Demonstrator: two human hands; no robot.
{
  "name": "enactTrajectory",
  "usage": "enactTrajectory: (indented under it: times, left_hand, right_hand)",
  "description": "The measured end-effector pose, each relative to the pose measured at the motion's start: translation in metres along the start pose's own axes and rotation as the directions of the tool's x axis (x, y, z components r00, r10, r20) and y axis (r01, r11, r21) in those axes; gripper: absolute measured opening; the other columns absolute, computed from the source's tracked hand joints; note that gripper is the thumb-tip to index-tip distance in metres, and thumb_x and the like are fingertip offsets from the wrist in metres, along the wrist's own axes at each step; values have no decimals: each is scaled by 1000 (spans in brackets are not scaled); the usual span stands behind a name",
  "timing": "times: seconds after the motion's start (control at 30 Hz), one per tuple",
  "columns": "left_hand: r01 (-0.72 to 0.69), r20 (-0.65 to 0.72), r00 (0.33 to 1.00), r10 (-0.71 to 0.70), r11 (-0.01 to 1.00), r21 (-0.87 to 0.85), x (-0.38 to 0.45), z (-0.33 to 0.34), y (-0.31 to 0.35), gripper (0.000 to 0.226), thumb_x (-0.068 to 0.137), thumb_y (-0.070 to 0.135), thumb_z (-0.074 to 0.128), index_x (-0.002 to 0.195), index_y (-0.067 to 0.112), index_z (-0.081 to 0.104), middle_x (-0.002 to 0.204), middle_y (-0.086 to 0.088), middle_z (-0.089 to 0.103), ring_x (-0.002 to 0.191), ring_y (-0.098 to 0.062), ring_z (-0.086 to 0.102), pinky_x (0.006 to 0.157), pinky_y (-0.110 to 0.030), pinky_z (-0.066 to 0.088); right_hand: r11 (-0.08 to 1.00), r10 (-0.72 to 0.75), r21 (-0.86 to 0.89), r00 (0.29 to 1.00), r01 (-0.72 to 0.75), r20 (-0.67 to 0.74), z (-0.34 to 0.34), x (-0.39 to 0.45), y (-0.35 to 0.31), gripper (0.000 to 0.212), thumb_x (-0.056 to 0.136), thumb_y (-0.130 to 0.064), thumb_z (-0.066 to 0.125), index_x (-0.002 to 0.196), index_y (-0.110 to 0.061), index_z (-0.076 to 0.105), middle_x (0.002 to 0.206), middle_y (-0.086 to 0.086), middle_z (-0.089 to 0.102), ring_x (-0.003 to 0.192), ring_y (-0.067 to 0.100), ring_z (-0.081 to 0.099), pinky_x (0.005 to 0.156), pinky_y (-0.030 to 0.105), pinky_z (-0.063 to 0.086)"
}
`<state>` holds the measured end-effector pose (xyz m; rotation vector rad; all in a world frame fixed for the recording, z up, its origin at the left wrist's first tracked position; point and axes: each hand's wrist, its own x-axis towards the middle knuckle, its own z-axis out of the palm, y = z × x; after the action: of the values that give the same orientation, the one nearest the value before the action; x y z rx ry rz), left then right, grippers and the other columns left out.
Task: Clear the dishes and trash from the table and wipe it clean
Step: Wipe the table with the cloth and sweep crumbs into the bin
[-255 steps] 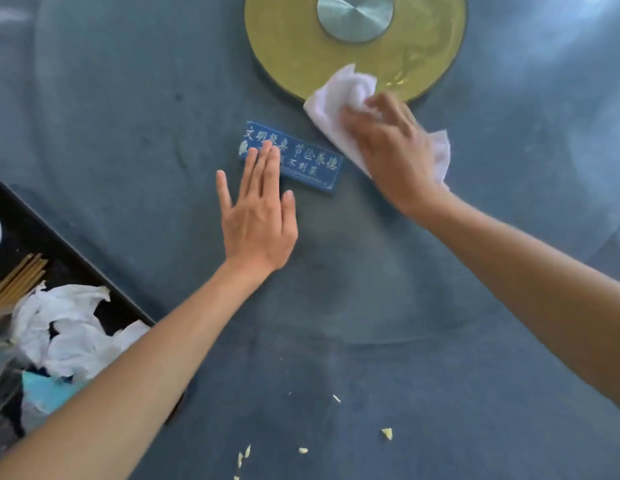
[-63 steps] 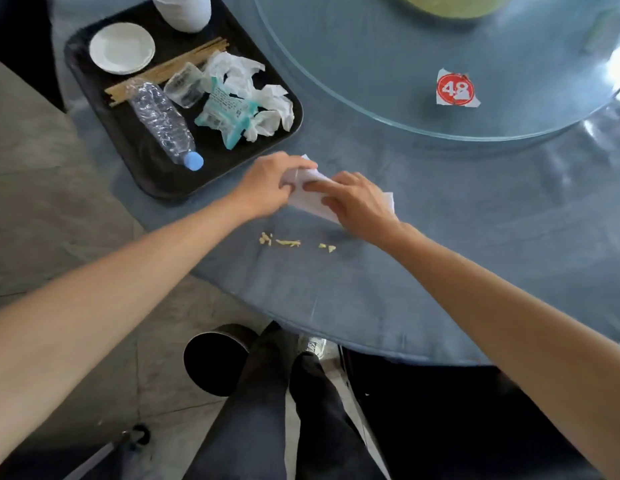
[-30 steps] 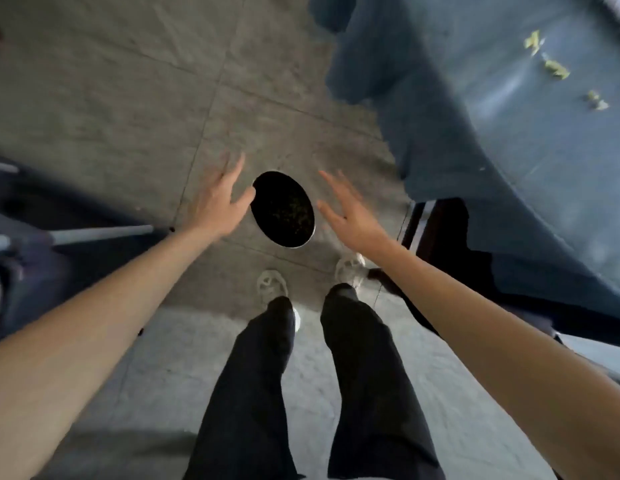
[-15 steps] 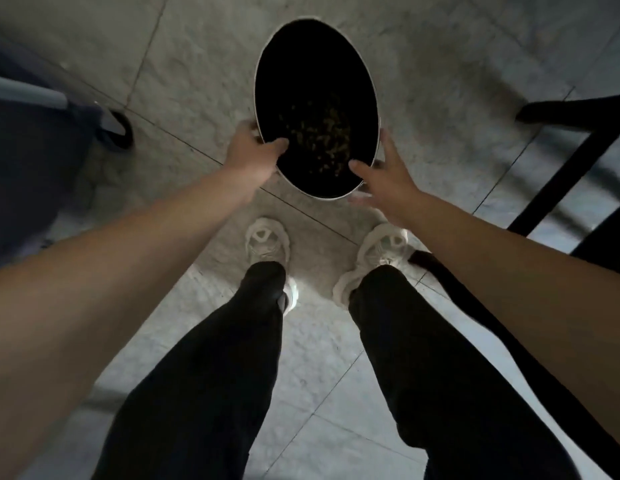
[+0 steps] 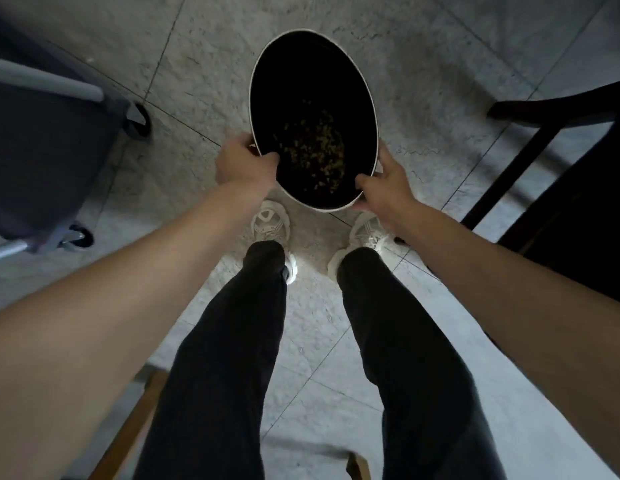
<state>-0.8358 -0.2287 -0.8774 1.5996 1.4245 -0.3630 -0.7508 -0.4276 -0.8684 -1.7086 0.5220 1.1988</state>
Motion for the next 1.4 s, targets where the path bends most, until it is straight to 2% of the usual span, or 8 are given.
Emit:
enactTrajectory:
  times: [0.17,0.53,0.87,0.97,1.1,1.17,1.27,1.4]
  left_hand:
    - [23,-29,999,-26,995,-94,-105,-58,29,28,75,16,75,93,36,67,91,15,73,86,-14,73,84,-43,63]
    - [-89,124,986,107,985,-146,-267,-177,136,45,80,9,70,116,32,55,108,7,68,92,-15,71,81,-45,64]
    - [-175,193,964,180,984,-44,-325,-169,186,58,81,10,62,131,36,50,108,2,69,93,-22,71,78,-46,64]
    - [-180,145,974,176,984,12,-326,-150,208,58,71,17,62,124,39,54,103,2,71,91,-24,72,78,-47,64]
    - [-144,86,986,143,990,9,-331,-114,237,50,82,7,66,126,27,56,108,-8,70,86,-26,72,71,-49,65]
    - [-115,64,991,115,993,-6,-337,-95,245,49,85,1,65,127,23,55,111,-12,68,86,-25,71,67,-45,65]
    - [-50,49,997,54,996,-71,-342,-67,253,52,87,-5,62,131,21,54,120,-14,66,93,-27,69,68,-41,63]
    - [-28,17,999,30,995,-100,-347,-39,266,52,86,-6,59,132,18,54,123,-18,65,94,-28,67,68,-38,60]
  right_hand:
    - [1000,-5,13,1000,5,-3,-9,-112,-27,92,94,14,53,157,-48,30,131,-2,66,108,19,73,71,39,65]
    - [992,-102,61,989,108,-104,-33,-327,-125,86,91,16,49,152,-44,43,124,3,70,92,30,78,72,48,65]
    - [966,-135,197,978,166,-159,-65,-387,-130,83,95,13,47,153,-45,41,112,-2,70,93,26,78,74,46,66]
    - [978,-79,187,992,96,-100,-93,-379,-139,71,100,3,51,152,-45,41,112,-2,72,94,24,77,69,37,65]
    - [983,-129,-146,987,115,-93,-145,-347,-167,43,108,-37,44,151,-35,45,136,4,65,103,22,72,75,37,64]
    - [926,-274,-308,949,217,-154,-183,-332,-192,42,103,-47,43,139,-30,60,130,5,67,112,27,68,98,46,57]
    - [843,-470,-404,851,355,-233,-259,-312,-233,32,99,-41,48,108,-26,75,97,0,72,93,20,68,95,44,55]
    - [736,-633,-577,663,354,-400,-369,-290,-287,31,102,-23,51,123,-15,72,115,7,75,100,21,67,93,28,46]
